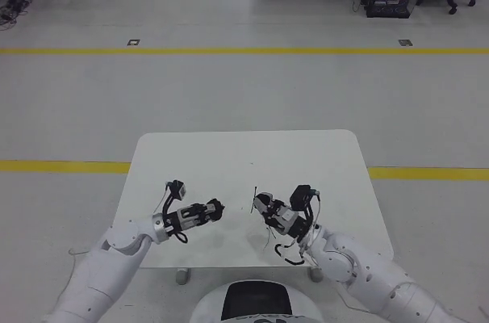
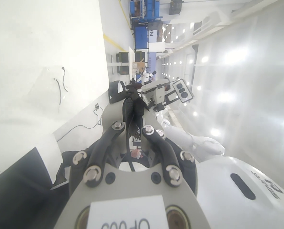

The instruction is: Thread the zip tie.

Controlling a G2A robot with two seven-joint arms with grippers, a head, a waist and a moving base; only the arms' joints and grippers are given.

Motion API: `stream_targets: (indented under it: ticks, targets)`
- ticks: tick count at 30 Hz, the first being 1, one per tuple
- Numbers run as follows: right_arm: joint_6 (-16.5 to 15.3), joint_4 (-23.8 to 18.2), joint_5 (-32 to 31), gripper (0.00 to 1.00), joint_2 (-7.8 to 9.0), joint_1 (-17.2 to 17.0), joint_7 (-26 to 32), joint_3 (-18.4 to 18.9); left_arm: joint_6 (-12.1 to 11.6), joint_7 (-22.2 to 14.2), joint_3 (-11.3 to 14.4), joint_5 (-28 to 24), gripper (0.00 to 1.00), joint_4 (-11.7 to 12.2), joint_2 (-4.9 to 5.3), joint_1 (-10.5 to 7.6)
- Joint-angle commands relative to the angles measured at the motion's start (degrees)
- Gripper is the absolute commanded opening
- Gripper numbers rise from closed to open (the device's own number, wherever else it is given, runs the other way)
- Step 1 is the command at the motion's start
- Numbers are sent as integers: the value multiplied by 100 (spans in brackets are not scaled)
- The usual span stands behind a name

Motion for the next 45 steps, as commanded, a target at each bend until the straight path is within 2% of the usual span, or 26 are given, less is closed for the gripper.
stream_targets:
  ticks: [1, 7, 9, 23, 29, 34, 39, 45]
  targets:
    - [0, 90, 40, 0, -16, 3, -256, -55, 11, 244, 105, 156, 0, -17, -18, 1]
    - [0, 268, 223, 0, -72, 88, -577, -224, -18, 523, 295, 56, 0, 26, -63, 47]
    - [0, 276, 234, 0, -77, 98, -581, -232, -91, 514, 304, -74, 0, 39, -72, 37]
    - [0, 276, 234, 0, -77, 98, -581, -232, -91, 514, 304, -74, 0, 39, -72, 37]
    - [119, 313, 265, 0, -167, 17, -742, -209, -92, 1147, 478, 504, 0, -208, -93, 112]
    - [0, 558, 301, 0, -322, -8, -1056, -319, -78, 1654, 566, 883, 0, -396, -101, 245]
    - [0, 778, 414, 0, -488, 51, -1363, -523, -141, 1955, 637, 966, 0, -496, -114, 368]
    - [0, 1029, 552, 0, -620, 216, -1560, -742, -220, 2121, 686, 941, 0, -488, -127, 413]
